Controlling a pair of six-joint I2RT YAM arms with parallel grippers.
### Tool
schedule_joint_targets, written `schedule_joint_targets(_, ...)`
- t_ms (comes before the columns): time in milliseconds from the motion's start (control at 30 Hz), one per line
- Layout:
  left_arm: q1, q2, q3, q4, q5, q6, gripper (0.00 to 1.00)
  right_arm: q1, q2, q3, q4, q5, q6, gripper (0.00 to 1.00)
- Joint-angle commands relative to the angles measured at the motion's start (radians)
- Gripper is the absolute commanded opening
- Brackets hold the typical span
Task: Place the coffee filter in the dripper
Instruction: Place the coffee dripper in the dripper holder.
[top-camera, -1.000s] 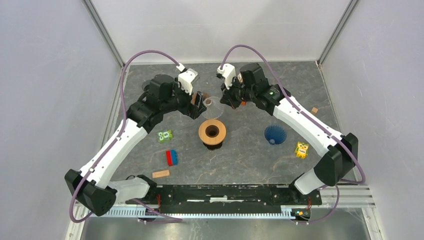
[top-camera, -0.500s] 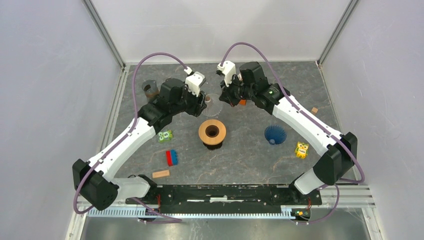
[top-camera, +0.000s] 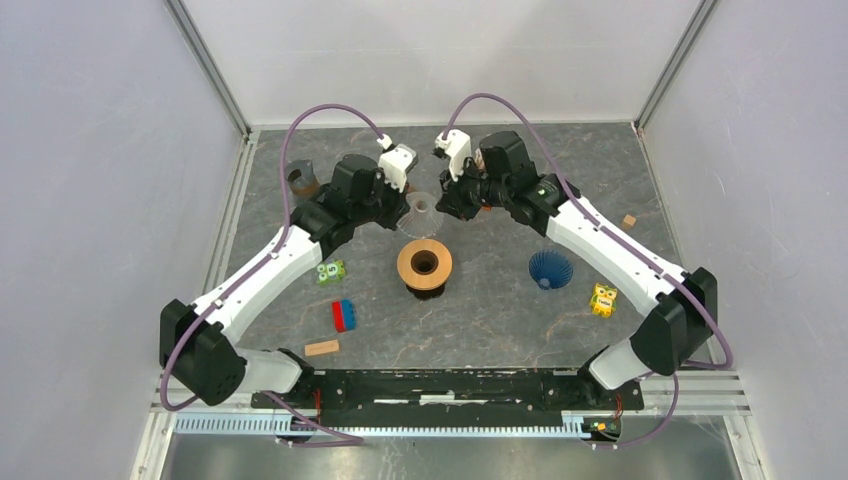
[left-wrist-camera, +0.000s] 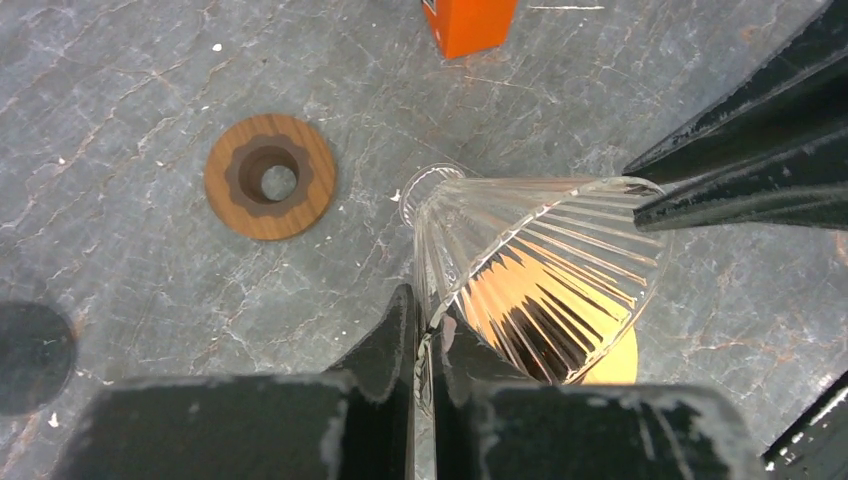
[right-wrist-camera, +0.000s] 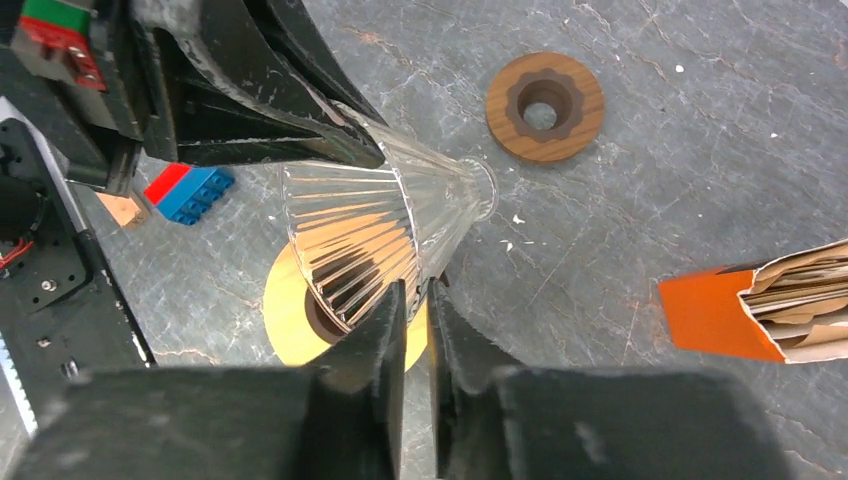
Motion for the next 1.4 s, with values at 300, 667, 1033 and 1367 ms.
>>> schedule_joint_targets(300, -0.013, 0.003, 0.166, -0.357, 0.293, -0.091, 0.02, -0.018, -0.299, -0.237, 0.131, -0.16, -0.339, 0.71)
schedule_joint_targets(667, -0.012, 0.176, 0.299, -0.573, 0.279, -0.086, 0.02, 0.122, -0.353, -0.216, -0.206, -0.175, -0.835, 0.75)
schedule_joint_targets(1033, -0.012, 0.244, 0.355, -0.608, 0.273, -0.082, 0.02, 0.249, -0.186, -0.141, -0.273, -0.019, -0.93, 0.69)
schedule_joint_targets(1367, -0.01, 0.269, 0.36, -0.626, 0.27, -0.076, 0.02, 0.329, -0.085, -0.125, -0.272, 0.125, -0.978, 0.47)
